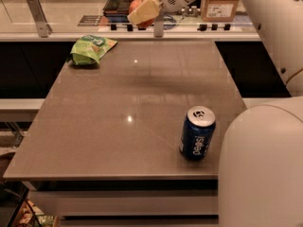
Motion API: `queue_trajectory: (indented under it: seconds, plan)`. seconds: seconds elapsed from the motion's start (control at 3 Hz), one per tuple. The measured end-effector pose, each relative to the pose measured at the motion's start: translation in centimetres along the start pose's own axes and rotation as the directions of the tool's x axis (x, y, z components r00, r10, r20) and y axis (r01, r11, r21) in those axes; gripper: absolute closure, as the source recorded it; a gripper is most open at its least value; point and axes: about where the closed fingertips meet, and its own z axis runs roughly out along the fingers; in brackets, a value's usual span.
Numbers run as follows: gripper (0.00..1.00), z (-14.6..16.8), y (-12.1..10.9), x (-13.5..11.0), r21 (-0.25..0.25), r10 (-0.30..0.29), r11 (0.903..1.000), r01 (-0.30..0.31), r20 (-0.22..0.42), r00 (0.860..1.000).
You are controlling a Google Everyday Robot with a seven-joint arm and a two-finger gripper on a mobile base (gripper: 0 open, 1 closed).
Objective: Move apple near green rice chip bag
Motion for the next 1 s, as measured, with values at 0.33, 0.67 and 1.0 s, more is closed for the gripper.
queue_trajectory:
  seconds: [0.33,0.67,1.0]
  plan:
    - [1.0,2.9,0.4,-0.4,0.028,0.013,0.9995,-0.013,-0.009,1.0]
    - [1.0,6.0,0.5,0.7,0.08,0.047,0.9958,-0.043,-0.043,0.998]
    - [1.0,8.8,0.5,2.7,0.117,0.099,0.989,-0.09,-0.07,0.993]
